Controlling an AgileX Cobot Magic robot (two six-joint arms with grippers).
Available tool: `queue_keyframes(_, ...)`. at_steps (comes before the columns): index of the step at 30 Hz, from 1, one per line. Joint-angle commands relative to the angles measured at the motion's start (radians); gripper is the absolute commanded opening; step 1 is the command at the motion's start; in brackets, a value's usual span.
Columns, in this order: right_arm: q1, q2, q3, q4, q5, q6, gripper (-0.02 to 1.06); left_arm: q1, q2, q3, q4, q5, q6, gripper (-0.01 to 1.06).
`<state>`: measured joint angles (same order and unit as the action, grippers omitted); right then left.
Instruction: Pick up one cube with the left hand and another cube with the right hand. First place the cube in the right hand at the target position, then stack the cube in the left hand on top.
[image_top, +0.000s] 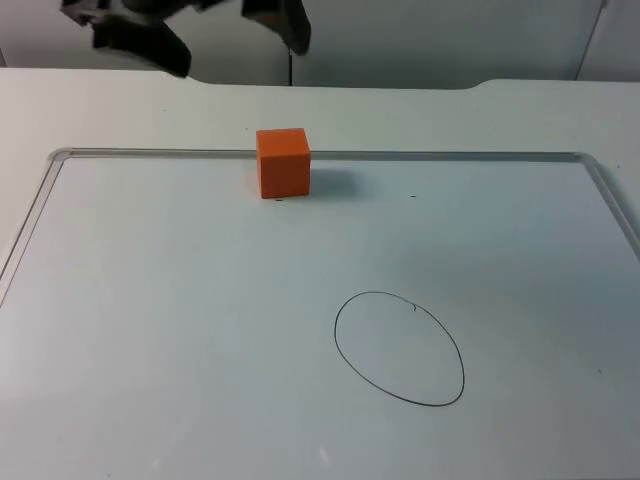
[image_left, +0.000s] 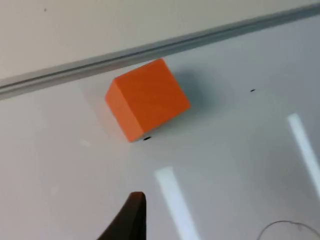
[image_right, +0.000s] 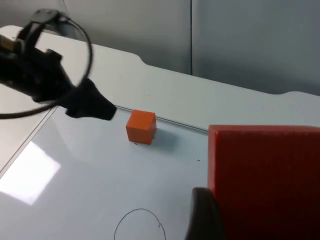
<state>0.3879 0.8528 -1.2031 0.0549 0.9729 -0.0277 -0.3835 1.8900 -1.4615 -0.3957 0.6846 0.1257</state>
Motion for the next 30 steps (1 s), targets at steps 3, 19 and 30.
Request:
queue_keyframes(3,0.004,-0.001,0.006,0.003,-0.02,-0.006,0.0,-0.045,0.113,-0.154,0.213,0.095,-0.196,1.04)
queue_keyframes(19,0.004,-0.001,0.006,0.053,-0.014,-0.052,0.0,-0.102,0.51,-0.667,0.35,0.357,-0.408,1.04)
queue_keyframes(30,0.004,-0.001,0.006,0.055,-0.007,-0.052,0.0,-0.102,0.554,-0.667,0.353,0.271,-0.461,1.04)
